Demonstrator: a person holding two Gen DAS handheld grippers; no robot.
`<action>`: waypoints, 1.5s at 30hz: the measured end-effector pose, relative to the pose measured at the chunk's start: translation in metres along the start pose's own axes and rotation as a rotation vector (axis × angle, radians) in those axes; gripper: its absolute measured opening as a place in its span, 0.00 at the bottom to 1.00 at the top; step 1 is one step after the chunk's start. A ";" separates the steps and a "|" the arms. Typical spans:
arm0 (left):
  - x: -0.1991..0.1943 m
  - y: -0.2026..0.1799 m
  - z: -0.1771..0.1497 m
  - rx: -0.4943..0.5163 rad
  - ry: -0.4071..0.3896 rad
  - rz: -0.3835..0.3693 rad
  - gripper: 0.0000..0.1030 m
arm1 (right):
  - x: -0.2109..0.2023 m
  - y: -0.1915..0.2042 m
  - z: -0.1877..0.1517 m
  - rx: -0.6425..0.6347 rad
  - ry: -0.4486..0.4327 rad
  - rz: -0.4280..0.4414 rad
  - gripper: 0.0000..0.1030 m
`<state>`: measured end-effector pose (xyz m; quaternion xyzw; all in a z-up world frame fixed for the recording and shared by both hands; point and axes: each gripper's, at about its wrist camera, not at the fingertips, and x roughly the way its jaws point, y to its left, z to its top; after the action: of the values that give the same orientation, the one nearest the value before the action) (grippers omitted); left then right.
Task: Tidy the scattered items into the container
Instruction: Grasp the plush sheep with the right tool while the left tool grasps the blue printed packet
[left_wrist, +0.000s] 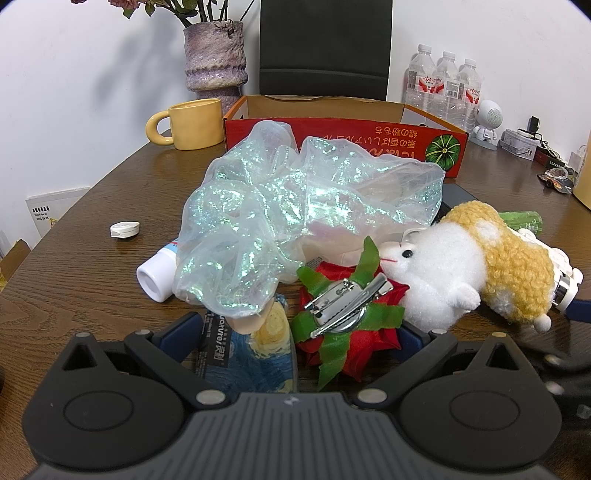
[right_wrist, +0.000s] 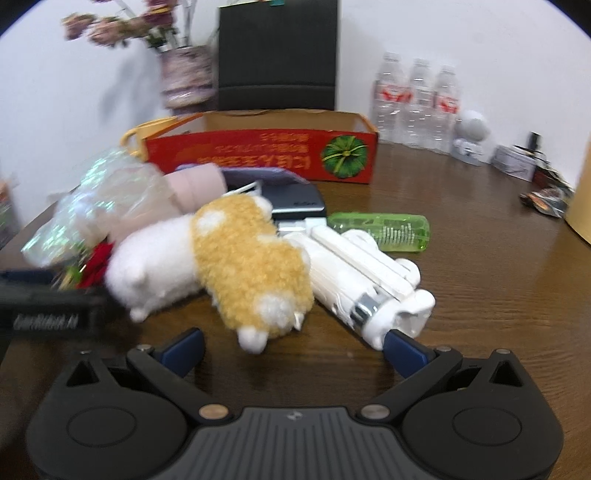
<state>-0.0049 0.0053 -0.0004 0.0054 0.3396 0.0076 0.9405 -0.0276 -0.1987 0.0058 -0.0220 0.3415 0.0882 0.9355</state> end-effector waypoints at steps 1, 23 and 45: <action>0.000 0.000 0.000 -0.001 0.000 0.000 1.00 | -0.005 -0.004 -0.002 -0.006 -0.009 0.011 0.96; -0.043 0.004 -0.021 0.067 -0.175 -0.288 0.75 | -0.018 -0.025 0.005 -0.032 -0.083 0.172 0.46; -0.037 -0.030 -0.031 0.235 -0.066 -0.264 0.39 | -0.038 -0.043 -0.003 -0.019 -0.165 -0.056 0.53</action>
<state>-0.0531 -0.0255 -0.0012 0.0708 0.3047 -0.1559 0.9369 -0.0503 -0.2472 0.0269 -0.0330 0.2618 0.0670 0.9622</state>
